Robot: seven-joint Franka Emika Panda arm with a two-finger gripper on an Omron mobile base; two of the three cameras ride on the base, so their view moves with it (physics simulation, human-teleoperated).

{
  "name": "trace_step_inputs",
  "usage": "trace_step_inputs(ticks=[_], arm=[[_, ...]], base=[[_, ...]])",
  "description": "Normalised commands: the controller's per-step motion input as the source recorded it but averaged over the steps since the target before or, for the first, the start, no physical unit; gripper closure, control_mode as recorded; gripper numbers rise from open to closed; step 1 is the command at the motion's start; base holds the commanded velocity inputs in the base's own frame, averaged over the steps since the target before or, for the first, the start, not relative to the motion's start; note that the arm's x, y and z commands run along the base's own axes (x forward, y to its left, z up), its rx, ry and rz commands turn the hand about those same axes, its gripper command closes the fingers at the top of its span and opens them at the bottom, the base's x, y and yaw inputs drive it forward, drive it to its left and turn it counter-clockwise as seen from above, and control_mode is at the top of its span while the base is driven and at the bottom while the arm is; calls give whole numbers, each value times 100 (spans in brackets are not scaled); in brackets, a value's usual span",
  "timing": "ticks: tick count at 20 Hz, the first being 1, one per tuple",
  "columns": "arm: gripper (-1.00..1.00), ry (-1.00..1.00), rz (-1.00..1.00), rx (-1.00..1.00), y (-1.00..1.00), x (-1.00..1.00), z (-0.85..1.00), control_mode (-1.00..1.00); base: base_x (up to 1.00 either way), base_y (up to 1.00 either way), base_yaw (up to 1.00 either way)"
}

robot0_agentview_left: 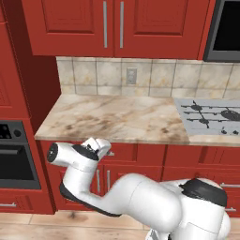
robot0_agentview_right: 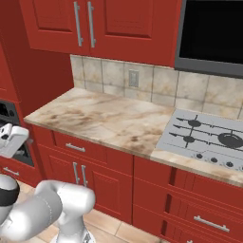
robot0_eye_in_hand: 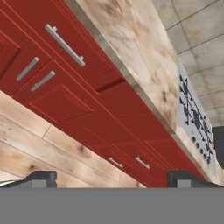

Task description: Take a straw from the drawer in front and place it inside the glass cup on the dining counter.

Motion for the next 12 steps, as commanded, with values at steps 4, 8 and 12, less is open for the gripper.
trace_step_inputs(ticks=[4,8,12], arm=[[-100,0,0,-10,5,41,-34,-100],[-100,0,0,-8,0,56,-24,-100],[-100,0,0,-10,4,56,-23,-100]], base=[[0,0,0],[0,0,0],[0,0,0]])
